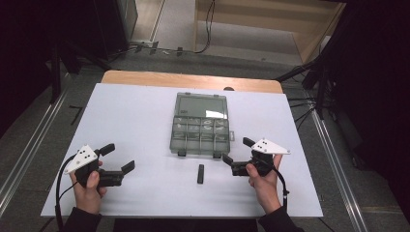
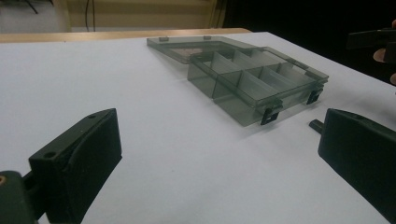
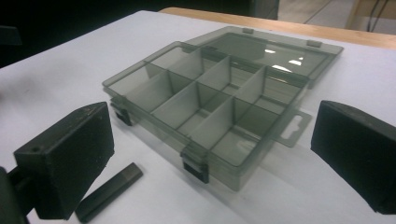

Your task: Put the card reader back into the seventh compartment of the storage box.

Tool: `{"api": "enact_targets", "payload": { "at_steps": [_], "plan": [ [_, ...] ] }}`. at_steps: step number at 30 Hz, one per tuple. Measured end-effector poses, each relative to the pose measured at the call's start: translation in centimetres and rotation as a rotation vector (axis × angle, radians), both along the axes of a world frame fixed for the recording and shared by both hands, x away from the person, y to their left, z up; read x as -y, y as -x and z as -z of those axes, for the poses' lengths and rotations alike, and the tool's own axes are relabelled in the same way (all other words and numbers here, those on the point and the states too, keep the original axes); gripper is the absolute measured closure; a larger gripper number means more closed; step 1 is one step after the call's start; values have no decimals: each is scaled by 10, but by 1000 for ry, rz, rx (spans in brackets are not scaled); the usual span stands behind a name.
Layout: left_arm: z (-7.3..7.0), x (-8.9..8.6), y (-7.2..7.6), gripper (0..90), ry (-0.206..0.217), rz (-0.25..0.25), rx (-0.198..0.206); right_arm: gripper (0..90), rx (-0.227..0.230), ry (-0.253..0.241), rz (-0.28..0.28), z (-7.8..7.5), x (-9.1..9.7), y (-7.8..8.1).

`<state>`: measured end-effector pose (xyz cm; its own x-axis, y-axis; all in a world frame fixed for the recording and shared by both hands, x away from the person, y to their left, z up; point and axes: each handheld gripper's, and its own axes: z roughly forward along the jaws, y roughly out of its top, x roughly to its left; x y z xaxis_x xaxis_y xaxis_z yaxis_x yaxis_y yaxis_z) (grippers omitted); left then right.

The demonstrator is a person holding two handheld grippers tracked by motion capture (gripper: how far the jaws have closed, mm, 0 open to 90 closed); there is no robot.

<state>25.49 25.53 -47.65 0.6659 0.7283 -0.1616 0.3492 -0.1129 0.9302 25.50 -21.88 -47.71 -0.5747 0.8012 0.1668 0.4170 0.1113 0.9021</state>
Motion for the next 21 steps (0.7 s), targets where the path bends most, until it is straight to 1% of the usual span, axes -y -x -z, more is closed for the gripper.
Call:
{"api": "enact_targets", "payload": {
  "at_steps": [2, 5, 6, 7, 8, 9, 10, 11, 13, 15, 17, 20, 21],
  "plan": [
    [0, -3, 3, 0, 5, -6, 3, 0, 0, 0, -8, 0, -1, 0],
    [0, -6, 6, 0, 4, -9, 3, 0, 1, -2, -48, -2, -9, 4],
    [0, -7, 7, 0, 6, -12, 2, 0, 1, -2, -48, -2, -9, 4],
    [0, -9, 9, 0, 5, -12, 1, 0, 1, -4, -61, -3, -11, 5],
    [0, -10, 10, 0, 11, -11, -1, 44, 0, -7, -70, -4, -13, 6],
    [0, -11, 11, 0, 5, -9, 2, 71, 4, -5, -70, -4, -15, 7],
    [0, -11, 12, 0, 1, -9, 3, 80, 3, -6, -82, -4, -17, 8],
    [0, -12, 13, 0, 4, -8, 2, 115, 3, -7, -92, -4, -19, 9],
    [0, -14, 14, 0, 5, -4, 2, 157, -2, 2, -104, -4, -23, 11],
    [0, -15, 15, 0, 16, -7, -3, 260, -18, 15, -104, -2, -28, 12],
    [0, -16, 17, 0, 17, -5, -2, 386, -21, 26, -105, 0, -33, 14],
    [1, -17, 18, 0, 18, 0, -6, 568, -21, 30, -153, 2, -38, 17],
    [1, -17, 19, 0, 18, 2, -6, 618, -29, 26, -173, 2, -39, 17]
  ]
}}
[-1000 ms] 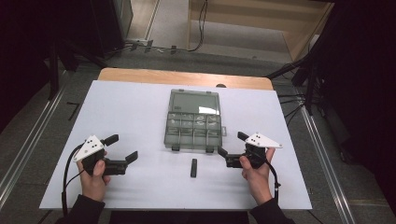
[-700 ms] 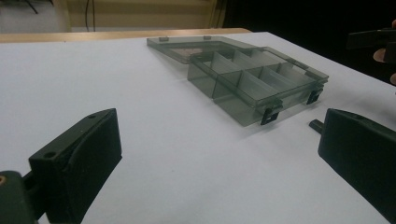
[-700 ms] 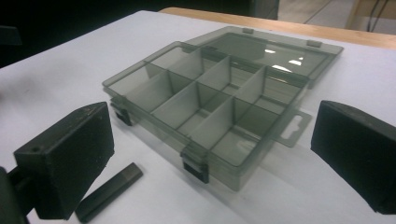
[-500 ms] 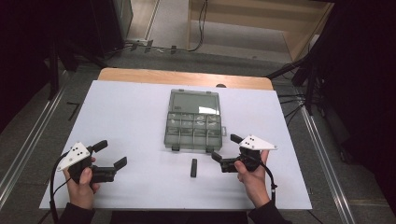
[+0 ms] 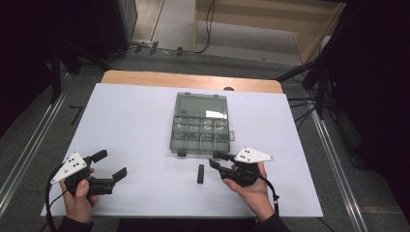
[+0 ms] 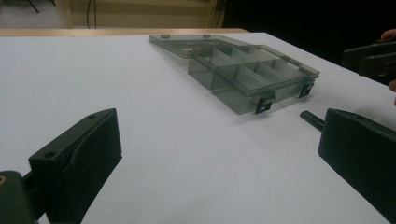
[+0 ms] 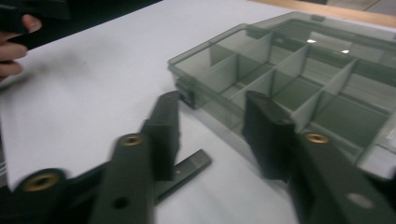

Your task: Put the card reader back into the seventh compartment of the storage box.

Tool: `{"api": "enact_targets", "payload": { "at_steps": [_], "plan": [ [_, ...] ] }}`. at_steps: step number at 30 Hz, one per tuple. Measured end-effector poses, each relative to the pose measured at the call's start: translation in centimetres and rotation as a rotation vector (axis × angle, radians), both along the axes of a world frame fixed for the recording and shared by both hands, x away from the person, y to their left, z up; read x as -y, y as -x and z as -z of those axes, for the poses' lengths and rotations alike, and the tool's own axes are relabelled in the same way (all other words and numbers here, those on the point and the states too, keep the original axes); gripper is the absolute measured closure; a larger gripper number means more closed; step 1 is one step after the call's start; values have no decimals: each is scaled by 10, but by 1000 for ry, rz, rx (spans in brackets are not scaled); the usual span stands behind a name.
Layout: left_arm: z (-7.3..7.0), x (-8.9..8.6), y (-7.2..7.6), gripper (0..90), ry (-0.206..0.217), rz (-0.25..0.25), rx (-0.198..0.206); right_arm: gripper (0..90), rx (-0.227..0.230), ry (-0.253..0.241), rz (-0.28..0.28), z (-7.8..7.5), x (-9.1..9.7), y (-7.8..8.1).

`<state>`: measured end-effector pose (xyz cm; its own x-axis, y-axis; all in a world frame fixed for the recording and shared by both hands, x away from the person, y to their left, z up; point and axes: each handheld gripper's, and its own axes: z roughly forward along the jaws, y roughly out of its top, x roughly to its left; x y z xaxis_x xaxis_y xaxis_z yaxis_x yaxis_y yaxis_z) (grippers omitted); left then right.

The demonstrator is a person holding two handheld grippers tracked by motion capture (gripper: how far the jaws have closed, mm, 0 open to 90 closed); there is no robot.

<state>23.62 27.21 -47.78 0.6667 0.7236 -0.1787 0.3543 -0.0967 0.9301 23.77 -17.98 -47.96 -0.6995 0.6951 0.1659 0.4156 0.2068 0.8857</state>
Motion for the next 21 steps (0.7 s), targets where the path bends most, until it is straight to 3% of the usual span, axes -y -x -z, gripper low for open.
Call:
{"api": "enact_targets", "payload": {
  "at_steps": [1, 2, 4, 7, 14, 18, 21],
  "plan": [
    [0, 0, 0, 0, -2, -1, -2, 713, -29, -17, -48, 2, -2, -1],
    [0, 0, 0, 0, 2, -1, -3, 713, -29, -17, -48, 2, -2, -1],
    [1, -1, 0, 0, 3, -2, -5, 829, -36, -6, -77, 5, -5, -1],
    [2, -2, -1, 0, 2, -5, -7, 878, -50, 0, -96, 8, -9, -1],
    [4, -1, -2, 0, -15, -7, -6, 883, -85, 18, -182, 14, -20, 0],
    [4, -2, -1, 0, -13, -11, -7, 885, -79, 72, -193, 16, -29, 3],
    [4, -2, -1, 0, -11, -11, -6, 886, -89, 82, -207, 18, -33, 4]
  ]
}}
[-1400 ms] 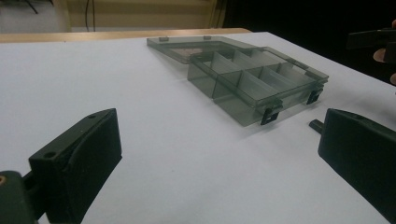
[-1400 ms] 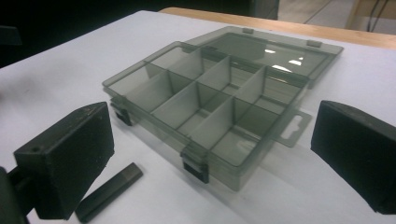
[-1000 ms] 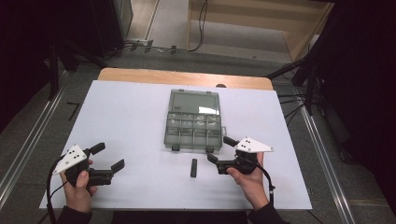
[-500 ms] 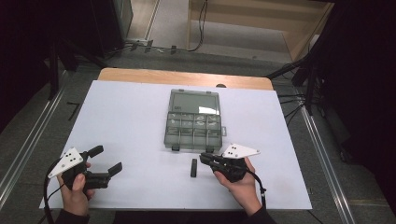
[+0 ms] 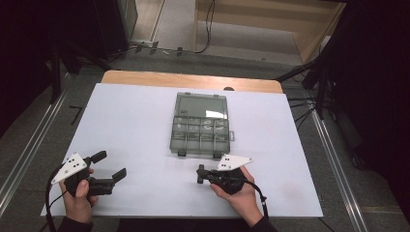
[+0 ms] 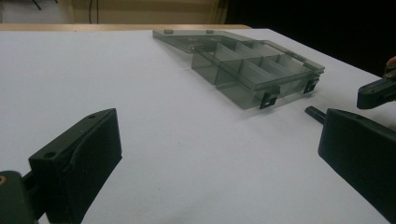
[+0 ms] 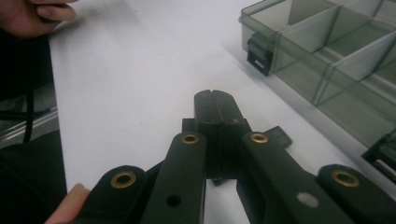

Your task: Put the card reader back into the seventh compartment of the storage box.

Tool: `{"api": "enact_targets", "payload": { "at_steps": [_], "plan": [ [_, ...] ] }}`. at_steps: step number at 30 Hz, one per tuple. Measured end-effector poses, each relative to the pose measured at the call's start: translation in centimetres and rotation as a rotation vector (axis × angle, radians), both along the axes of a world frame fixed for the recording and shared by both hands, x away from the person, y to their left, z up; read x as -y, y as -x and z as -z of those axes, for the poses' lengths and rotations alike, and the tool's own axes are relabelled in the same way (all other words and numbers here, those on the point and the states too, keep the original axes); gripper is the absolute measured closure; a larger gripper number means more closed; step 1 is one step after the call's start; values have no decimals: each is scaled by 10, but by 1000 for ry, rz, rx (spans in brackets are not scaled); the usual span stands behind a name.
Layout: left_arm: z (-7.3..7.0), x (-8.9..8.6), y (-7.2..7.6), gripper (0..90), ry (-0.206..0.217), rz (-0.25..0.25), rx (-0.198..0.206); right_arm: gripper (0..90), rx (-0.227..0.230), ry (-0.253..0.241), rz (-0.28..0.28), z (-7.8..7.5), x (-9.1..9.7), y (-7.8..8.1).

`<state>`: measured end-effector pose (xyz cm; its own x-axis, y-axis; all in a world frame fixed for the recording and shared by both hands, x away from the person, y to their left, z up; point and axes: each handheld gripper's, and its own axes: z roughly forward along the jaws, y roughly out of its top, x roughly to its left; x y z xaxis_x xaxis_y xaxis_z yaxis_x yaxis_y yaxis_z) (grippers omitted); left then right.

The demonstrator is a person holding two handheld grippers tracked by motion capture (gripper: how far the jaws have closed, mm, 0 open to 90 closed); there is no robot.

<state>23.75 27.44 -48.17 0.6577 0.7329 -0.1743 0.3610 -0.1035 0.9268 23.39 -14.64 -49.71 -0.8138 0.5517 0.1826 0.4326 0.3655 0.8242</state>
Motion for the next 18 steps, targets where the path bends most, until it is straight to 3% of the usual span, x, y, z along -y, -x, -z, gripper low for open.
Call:
{"api": "enact_targets", "payload": {
  "at_steps": [13, 18],
  "plan": [
    [3, -2, -2, 0, 4, -2, -8, 886, -61, 73, -14, 19, -14, -2],
    [3, -4, -3, 0, 6, -2, -10, 886, -65, 93, -10, 21, -16, -2]
  ]
}}
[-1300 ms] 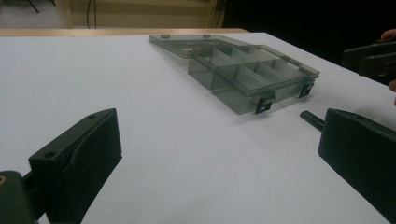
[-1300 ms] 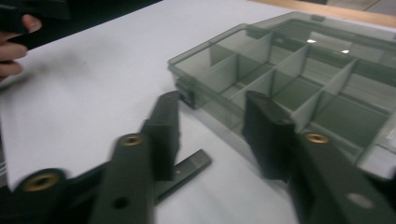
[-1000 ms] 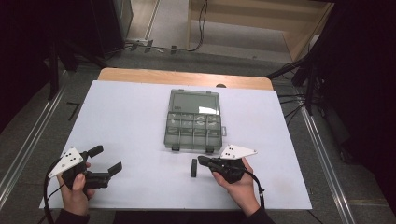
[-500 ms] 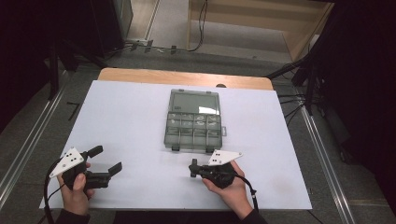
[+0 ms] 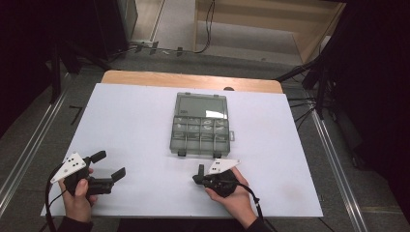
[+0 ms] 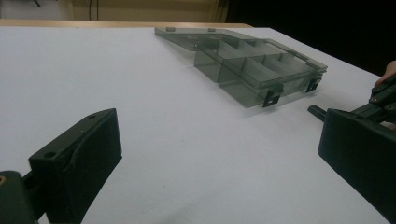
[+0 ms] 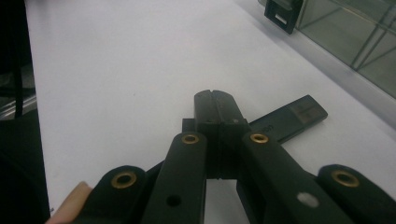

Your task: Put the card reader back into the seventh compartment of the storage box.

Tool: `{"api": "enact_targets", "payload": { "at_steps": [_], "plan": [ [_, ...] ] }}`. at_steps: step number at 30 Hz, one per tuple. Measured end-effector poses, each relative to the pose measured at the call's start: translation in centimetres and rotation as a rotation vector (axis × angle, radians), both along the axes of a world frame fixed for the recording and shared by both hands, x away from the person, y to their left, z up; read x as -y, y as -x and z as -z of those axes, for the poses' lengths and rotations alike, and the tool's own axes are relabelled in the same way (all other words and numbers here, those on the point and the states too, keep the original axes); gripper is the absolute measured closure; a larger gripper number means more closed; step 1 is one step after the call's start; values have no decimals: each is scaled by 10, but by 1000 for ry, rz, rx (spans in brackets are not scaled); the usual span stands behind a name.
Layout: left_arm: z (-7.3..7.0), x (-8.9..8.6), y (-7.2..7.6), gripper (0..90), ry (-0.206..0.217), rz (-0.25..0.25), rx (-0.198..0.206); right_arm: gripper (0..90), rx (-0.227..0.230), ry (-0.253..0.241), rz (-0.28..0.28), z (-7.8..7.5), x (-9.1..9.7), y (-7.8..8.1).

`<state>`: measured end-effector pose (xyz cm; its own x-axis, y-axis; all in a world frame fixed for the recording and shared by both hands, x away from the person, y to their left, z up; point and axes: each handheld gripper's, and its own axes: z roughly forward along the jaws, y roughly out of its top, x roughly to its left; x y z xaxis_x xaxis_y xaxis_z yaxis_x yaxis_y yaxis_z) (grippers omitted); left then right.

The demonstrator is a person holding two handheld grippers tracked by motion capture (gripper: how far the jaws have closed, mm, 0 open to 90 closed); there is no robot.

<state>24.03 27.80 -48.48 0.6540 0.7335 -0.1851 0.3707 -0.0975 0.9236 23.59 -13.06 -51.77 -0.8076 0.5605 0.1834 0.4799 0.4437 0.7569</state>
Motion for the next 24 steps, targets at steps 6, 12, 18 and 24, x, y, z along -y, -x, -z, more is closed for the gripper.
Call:
{"api": "enact_targets", "payload": {
  "at_steps": [6, 12, 18, 24],
  "plan": [
    [0, 0, 0, 0, 3, 1, -2, 887, -14, 2, -11, 0, 1, 1],
    [1, 1, 0, 0, 1, 2, -4, 886, -23, 18, -12, 1, -1, 2],
    [1, 0, -1, 0, 6, -1, -5, 886, -30, 12, 2, 2, 8, 0],
    [1, 0, -1, 0, 5, 2, -4, 886, -24, 19, 16, 2, 15, -2]
  ]
}}
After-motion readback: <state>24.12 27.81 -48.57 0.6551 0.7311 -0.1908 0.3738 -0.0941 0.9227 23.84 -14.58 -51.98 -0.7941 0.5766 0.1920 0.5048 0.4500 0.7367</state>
